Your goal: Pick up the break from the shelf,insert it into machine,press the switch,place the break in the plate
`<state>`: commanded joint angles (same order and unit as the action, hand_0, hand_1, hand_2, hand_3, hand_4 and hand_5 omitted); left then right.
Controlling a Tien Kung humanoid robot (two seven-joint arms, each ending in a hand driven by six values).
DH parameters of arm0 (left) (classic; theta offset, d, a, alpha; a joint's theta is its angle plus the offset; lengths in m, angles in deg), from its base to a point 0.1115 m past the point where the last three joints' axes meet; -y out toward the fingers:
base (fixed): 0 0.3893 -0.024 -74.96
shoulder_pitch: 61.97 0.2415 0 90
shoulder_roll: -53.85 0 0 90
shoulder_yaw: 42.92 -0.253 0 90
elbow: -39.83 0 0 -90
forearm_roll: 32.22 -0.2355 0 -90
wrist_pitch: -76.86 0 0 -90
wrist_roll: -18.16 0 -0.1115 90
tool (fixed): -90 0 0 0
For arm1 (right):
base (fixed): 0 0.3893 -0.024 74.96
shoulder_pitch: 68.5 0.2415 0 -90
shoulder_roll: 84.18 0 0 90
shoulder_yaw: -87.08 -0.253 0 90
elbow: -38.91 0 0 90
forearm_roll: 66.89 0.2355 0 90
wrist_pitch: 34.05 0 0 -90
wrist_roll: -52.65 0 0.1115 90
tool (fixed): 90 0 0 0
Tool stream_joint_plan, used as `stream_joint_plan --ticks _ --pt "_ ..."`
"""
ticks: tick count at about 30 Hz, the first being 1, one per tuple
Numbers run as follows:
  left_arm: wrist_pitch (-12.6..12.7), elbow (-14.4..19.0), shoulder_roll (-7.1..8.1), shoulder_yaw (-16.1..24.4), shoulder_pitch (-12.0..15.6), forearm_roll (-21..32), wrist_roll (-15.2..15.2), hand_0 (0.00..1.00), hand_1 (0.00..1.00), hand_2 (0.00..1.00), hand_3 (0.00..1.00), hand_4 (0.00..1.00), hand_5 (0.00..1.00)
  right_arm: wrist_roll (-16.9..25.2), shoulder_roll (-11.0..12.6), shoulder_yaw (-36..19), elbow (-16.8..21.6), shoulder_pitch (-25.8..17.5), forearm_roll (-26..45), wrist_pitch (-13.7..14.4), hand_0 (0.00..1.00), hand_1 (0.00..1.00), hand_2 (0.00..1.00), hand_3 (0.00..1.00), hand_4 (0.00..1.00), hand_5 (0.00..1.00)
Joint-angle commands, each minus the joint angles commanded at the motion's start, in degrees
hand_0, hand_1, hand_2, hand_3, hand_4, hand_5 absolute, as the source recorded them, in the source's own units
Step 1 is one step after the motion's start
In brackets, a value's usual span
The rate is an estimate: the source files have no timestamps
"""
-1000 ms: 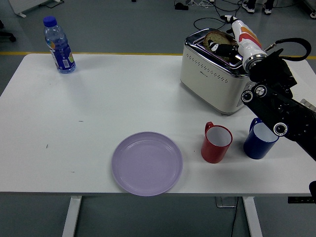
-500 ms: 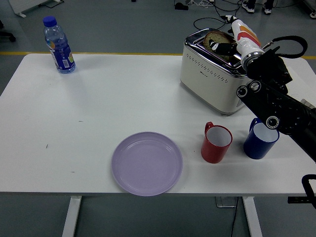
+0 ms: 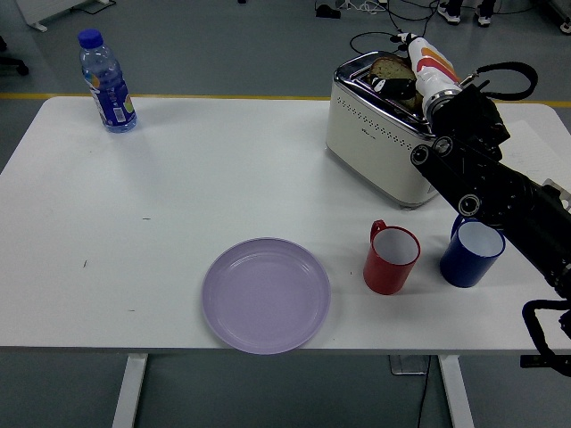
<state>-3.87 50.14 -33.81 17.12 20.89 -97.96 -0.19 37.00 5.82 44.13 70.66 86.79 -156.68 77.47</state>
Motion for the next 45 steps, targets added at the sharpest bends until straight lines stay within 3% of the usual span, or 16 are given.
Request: stream_joint_plan --ticks 2,3,8,9,14,15,20,21,26,27,32,33,44,45 --pt "0.0 0.0 0.02 0.0 -0.1 0.0 0.0 0.419 0.478 0.508 0.577 0.369 0.998 0.0 0.0 0.3 -0.9 0.4 0.0 0.0 0.792 0.717 0.758 0.822 0.727 0.244" --pt "0.0 0.0 0.05 0.0 -0.1 0.0 0.0 0.419 0.477 0.506 0.576 0.368 0.998 0.0 0.0 0.6 -1.7 0.8 0.1 0.0 0.73 0.66 0.681 0.79 0.726 0.236" --pt "0.1 0.0 0.09 0.0 -0.3 0.0 0.0 0.419 0.477 0.506 0.576 0.368 0.998 0.0 0.0 2.1 -3.9 1.9 0.0 -0.3 0.73 0.66 0.681 0.79 0.726 0.236" --pt "0.1 0.0 0.09 0.0 -0.4 -0.1 0.0 0.419 0.477 0.505 0.576 0.369 0.998 0.1 0.0 2.5 -4.6 2.2 0.3 -0.5 0.664 0.607 0.626 0.764 0.722 0.231" --pt "0.1 0.0 0.12 0.0 -0.4 -0.2 0.0 0.419 0.477 0.505 0.576 0.369 0.998 0.2 0.0 3.9 -5.8 2.5 1.1 -1.1 0.664 0.607 0.626 0.764 0.722 0.231" --pt "0.1 0.0 0.12 0.0 -0.4 -0.2 0.0 0.42 0.477 0.505 0.575 0.369 0.998 0.2 0.0 4.0 -5.8 2.4 1.2 -1.1 0.588 0.554 0.564 0.74 0.721 0.227" --pt "0.1 0.0 0.13 0.1 -0.5 -0.5 -0.1 0.42 0.477 0.505 0.575 0.369 0.998 0.3 0.0 4.4 -6.5 2.5 1.6 -1.4 0.588 0.554 0.564 0.74 0.721 0.227" --pt "0.1 0.0 0.13 0.1 -0.5 -0.6 -0.2 0.42 0.477 0.504 0.575 0.368 0.998 0.3 0.0 4.5 -6.4 2.5 1.6 -1.4 0.509 0.505 0.532 0.704 0.718 0.214" --pt "0.1 0.0 0.1 0.1 -0.4 -0.7 -0.2 0.42 0.477 0.504 0.575 0.368 0.998 0.2 0.0 4.8 -7.0 2.6 1.1 -1.3 0.509 0.505 0.532 0.704 0.718 0.214" --pt "0.1 0.0 0.1 0.1 -0.4 -0.7 -0.2 0.42 0.476 0.504 0.572 0.367 0.998 0.2 0.0 4.9 -7.1 2.6 1.0 -1.3 0.431 0.442 0.471 0.624 0.71 0.204" --pt "0.1 0.0 0.11 0.1 -0.2 -0.9 -0.3 0.42 0.476 0.504 0.572 0.367 0.998 0.1 0.0 5.4 -8.0 2.6 0.1 -1.3 0.431 0.442 0.471 0.624 0.71 0.204" --pt "0.1 0.0 0.11 0.2 -0.2 -1.0 -0.3 0.42 0.476 0.504 0.569 0.37 0.998 0.0 0.0 5.7 -8.3 2.7 0.2 -1.3 0.393 0.394 0.429 0.537 0.693 0.186" --pt "0.1 0.0 0.2 0.6 0.0 -1.8 -0.6 0.42 0.476 0.504 0.57 0.371 0.998 0.5 0.0 6.7 -8.7 2.7 -0.5 -1.5 0.364 0.36 0.408 0.491 0.679 0.184" --pt "0.1 0.0 0.2 0.6 0.0 -1.8 -0.6 0.42 0.476 0.504 0.569 0.369 0.998 0.5 0.0 6.7 -8.7 2.7 -0.6 -1.5 0.319 0.33 0.389 0.463 0.635 0.158"
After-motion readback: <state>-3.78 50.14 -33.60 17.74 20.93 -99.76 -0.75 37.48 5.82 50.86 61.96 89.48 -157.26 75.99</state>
